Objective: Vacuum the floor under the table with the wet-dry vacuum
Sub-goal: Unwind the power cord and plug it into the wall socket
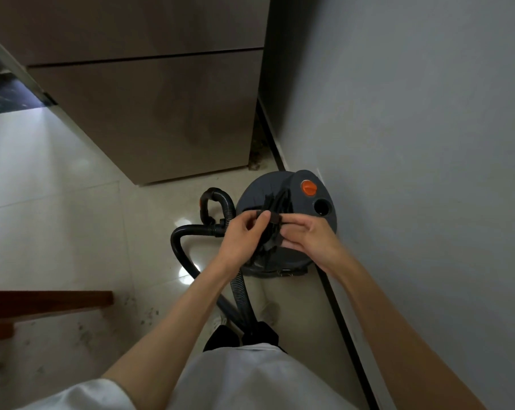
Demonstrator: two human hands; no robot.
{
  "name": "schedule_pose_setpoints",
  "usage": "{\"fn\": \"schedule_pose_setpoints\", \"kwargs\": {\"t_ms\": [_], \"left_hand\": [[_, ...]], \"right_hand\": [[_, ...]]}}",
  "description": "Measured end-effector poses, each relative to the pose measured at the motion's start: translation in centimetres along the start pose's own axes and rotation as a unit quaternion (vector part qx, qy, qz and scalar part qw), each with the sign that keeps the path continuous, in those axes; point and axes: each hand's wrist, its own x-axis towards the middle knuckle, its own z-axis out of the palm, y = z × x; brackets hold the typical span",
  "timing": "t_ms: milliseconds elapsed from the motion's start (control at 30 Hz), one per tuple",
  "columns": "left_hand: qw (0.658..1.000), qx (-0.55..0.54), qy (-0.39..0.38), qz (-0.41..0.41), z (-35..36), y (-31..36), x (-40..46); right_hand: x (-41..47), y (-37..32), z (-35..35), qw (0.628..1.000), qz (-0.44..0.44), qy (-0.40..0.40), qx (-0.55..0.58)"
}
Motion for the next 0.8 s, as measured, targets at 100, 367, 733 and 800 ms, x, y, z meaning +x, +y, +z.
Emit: {"fn": "schedule_pose_setpoints", "kwargs": {"t_ms": [100, 367, 733, 800], "left_hand": [[0.999, -0.03, -0.015, -0.031, -0.1, -0.2, -0.1], [0.996, -0.073, -0.036, -0.046, -0.4, -0.1, -0.4], [0.988, -0.147, 0.0, -0.048, -0.7, 0.3, -0.3], [0.986, -0.158, 0.001, -0.046, -1.0, 0.4, -0.2]], "right_hand": [[0.1, 0.2, 0.2, 0.999, 0.013, 0.033, -0.017], [0.1, 0.2, 0.6, 1.0, 0.01, 0.018, -0.004], [-0.2, 0.7, 0.9, 0.999, 0.037, 0.007, -0.025], [-0.3, 0.9, 1.0, 0.998, 0.041, 0.011, -0.042]]}}
